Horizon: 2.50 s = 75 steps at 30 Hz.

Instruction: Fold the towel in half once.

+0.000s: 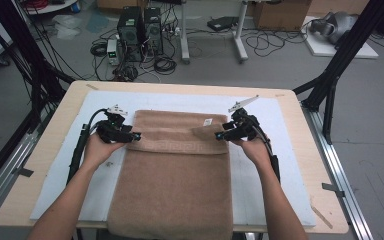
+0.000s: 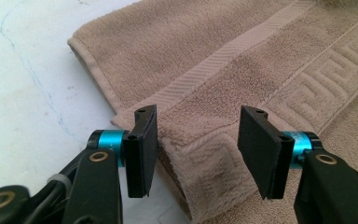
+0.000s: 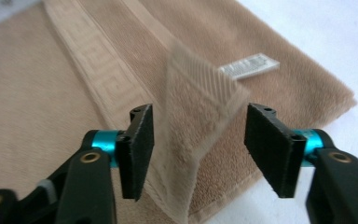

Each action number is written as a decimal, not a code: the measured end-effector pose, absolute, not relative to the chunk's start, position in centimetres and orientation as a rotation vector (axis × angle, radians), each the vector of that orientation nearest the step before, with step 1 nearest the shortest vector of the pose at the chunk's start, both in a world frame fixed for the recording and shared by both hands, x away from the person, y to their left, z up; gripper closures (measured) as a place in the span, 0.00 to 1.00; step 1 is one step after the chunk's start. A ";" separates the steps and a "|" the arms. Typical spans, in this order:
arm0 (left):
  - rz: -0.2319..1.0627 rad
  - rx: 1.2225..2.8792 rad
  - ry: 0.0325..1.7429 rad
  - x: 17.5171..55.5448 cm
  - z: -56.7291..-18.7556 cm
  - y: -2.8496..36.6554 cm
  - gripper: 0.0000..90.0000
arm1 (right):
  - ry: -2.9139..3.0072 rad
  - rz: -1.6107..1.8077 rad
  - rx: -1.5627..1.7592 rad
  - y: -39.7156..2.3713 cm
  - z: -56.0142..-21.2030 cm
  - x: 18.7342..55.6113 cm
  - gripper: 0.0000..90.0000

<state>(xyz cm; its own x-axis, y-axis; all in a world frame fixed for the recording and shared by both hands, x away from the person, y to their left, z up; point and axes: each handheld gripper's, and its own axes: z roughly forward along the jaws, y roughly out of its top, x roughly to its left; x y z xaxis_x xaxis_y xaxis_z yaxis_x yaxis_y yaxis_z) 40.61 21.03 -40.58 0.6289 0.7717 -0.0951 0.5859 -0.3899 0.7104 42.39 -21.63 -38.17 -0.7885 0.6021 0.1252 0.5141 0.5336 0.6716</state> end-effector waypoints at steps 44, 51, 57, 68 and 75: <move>0.390 2.002 0.615 22.5 -36.8 25.2 0.58 | 2.788 1.403 0.398 -24.9 -35.1 28.1 0.61; 0.421 2.000 0.689 26.2 -38.2 24.0 0.53 | 2.700 1.317 0.616 -24.2 -37.4 32.3 0.49; 0.470 2.010 0.803 29.9 -39.2 23.6 0.51 | 2.637 1.229 0.794 -23.9 -38.8 36.1 0.45; 0.471 2.041 1.029 37.7 -42.1 22.5 0.48 | 2.554 1.060 0.919 -22.5 -41.5 41.0 0.38; 0.427 2.046 1.080 39.0 -43.8 22.3 0.44 | 2.578 0.999 1.056 -23.3 -43.3 42.1 0.34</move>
